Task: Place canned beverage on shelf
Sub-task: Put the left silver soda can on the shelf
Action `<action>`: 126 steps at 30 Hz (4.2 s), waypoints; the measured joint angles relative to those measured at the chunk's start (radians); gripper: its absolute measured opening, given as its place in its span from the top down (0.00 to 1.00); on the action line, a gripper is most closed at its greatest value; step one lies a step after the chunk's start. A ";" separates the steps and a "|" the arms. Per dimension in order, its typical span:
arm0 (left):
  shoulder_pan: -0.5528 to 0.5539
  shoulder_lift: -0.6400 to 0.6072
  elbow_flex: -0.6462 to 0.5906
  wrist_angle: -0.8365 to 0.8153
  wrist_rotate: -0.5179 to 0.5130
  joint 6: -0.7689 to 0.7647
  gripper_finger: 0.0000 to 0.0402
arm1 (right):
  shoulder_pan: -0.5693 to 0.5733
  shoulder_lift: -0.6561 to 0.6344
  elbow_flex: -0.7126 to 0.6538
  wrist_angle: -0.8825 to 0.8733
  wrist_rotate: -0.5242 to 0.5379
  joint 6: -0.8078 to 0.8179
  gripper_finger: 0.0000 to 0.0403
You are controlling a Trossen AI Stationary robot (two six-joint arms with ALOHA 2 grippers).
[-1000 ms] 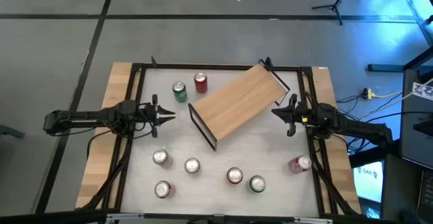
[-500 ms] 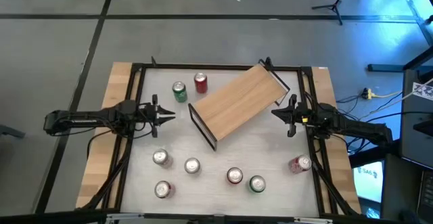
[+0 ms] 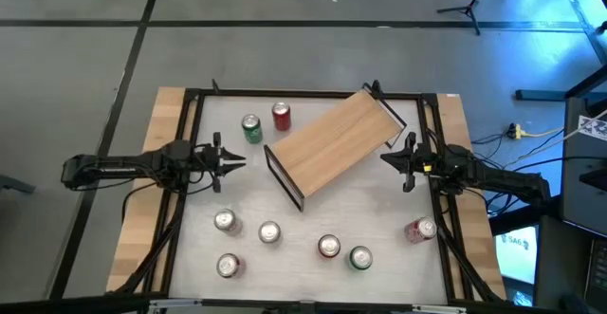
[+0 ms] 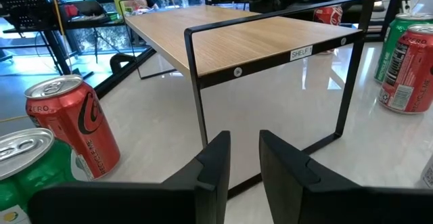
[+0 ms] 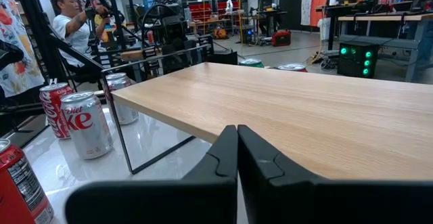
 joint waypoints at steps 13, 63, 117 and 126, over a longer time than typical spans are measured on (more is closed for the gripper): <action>0.000 0.000 0.000 0.000 -0.069 -0.142 0.83 | 0.000 0.000 0.000 0.000 0.000 0.000 1.00; 0.000 0.013 0.000 0.177 -0.312 -0.369 0.39 | 0.000 0.000 0.000 0.001 0.000 0.000 1.00; -0.266 0.630 0.930 -0.798 0.034 -0.558 0.03 | 0.000 0.000 0.000 0.001 0.000 0.000 1.00; -0.460 0.848 1.095 -1.087 0.010 -0.722 0.03 | 0.000 0.000 0.000 0.001 0.000 0.000 1.00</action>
